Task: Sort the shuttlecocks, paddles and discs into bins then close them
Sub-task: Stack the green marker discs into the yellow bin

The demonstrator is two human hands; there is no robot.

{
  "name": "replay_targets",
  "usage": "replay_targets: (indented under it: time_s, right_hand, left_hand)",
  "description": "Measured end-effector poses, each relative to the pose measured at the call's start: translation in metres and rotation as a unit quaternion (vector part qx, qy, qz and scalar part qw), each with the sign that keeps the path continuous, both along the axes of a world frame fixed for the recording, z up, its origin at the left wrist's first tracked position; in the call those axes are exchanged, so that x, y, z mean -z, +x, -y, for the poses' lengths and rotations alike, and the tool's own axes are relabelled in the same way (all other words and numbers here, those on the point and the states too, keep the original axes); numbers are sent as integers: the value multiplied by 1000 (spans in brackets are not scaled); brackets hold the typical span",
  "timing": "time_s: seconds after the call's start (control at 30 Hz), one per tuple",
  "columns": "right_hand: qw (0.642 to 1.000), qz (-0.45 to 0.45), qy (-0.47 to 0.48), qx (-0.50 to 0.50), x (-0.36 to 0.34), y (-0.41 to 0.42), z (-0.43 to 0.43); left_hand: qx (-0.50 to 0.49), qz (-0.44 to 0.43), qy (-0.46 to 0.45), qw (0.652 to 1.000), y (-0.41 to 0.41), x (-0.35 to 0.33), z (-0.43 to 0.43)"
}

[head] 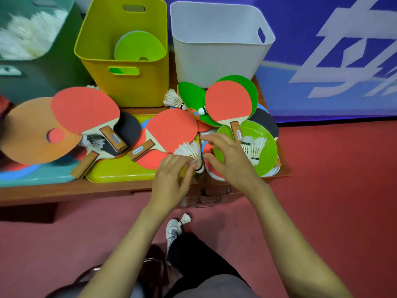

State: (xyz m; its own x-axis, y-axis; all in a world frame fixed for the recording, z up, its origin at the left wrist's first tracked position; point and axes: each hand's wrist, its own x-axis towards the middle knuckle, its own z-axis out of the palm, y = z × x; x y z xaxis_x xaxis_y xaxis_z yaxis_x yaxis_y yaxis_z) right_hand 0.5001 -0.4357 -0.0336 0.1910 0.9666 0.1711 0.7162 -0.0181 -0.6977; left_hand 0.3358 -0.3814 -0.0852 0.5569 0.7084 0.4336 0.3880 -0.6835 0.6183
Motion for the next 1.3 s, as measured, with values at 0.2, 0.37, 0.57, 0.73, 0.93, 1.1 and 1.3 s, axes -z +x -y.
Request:
replay_targets:
  time_s: [0.2,0.37,0.57,0.73,0.93,1.1,1.3]
  right_hand:
    - [998,-29,-28,-40,17,-30,42]
    - [993,-29,-53,-104,58,-53,61]
    - [943,116,-214,-226,171,-81,57]
    - [836,239,-409,-278,328,-96,32]
    - [755,321,-475,-318,475,-111,7]
    - [748,303,-488,-333,565,-120,1]
    - [739,326,-504,-306,660,-126,-3]
  left_hand:
    - [-90,6,-10,996,-48,25,64]
    - [-162,-15,-22,986,-84,64,99]
    - [-239,-127,-132,953,-119,159,127]
    - [-309,-184,-292,886,-122,260,123]
    - [-338,-239,-389,823,-128,396,106]
    - [-346,-238,-413,808,-125,482,108]
    - [-349,-200,-466,788,-125,574,102]
